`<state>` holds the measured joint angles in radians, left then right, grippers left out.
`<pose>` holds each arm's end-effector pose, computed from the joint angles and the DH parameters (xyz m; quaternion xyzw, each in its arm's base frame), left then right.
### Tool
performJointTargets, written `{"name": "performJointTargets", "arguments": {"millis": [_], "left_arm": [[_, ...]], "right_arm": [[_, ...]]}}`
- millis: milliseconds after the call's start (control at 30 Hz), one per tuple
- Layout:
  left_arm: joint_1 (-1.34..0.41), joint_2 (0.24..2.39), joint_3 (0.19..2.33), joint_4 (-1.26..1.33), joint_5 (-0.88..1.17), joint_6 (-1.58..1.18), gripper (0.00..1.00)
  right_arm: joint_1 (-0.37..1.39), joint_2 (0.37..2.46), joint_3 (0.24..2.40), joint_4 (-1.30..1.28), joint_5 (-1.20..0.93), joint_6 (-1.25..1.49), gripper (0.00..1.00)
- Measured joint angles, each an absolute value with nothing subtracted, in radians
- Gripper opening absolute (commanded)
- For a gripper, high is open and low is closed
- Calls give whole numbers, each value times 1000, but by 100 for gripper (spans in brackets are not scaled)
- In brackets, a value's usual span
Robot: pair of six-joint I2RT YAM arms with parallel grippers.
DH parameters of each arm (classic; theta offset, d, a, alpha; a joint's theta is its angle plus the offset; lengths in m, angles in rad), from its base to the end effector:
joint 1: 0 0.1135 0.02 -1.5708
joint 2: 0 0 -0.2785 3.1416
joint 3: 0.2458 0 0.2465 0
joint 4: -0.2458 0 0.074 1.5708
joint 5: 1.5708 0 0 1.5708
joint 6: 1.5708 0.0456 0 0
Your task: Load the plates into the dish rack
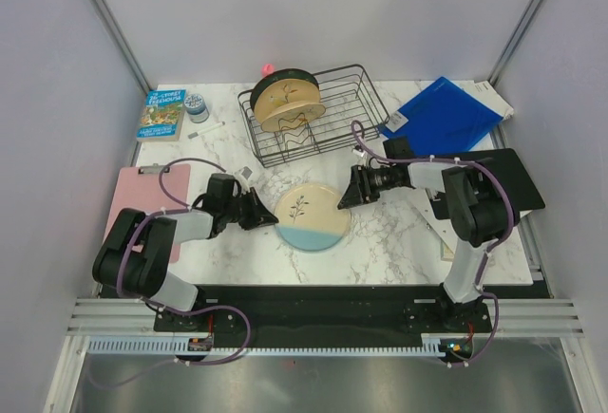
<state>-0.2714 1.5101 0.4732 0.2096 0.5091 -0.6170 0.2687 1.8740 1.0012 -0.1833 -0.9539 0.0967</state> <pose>0.2382 -0.0894 0.1324 -0.0649 0.9040 -0.3629 0.2166 0.3297 0.1294 0.1473 -0.1902 0.8459 0.4776 0.1417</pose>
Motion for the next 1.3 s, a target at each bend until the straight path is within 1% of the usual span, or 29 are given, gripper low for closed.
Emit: {"name": "performJointTargets", "arguments": {"millis": [133,267,367,500,600,733,900,1000,1133,1300], "left_arm": [[-273,1501,461,235,510,-606,2],[-277,1486,457,235,508,-561,2],[-278,1468,453,221,509,-513,2],[-277,1446,453,203,508,-470,2],[-277,1443,453,196,508,-458,2],[-275,1443,451,184,505,-443,2],[-275,1439,451,181,507,-425,2],[-275,1439,451,182,507,-424,2],[-275,1439,451,184,507,-424,2],[-265,1442,451,197,500,-425,2]], "right_arm": [[271,1940,1034,-206,-1047,70,56],[271,2020,1116,-291,-1128,-1,59],[271,2054,1158,-361,-1168,-54,59],[265,2047,1167,-439,-1167,-127,59],[239,2009,1166,-478,-1122,-162,59],[196,1955,1166,-484,-1019,-200,59],[193,1965,1166,-477,-975,-208,59],[220,2027,1189,-522,-1026,-239,59],[282,2096,1244,-643,-1110,-332,59],[334,2147,1261,-817,-1161,-418,59]]}}
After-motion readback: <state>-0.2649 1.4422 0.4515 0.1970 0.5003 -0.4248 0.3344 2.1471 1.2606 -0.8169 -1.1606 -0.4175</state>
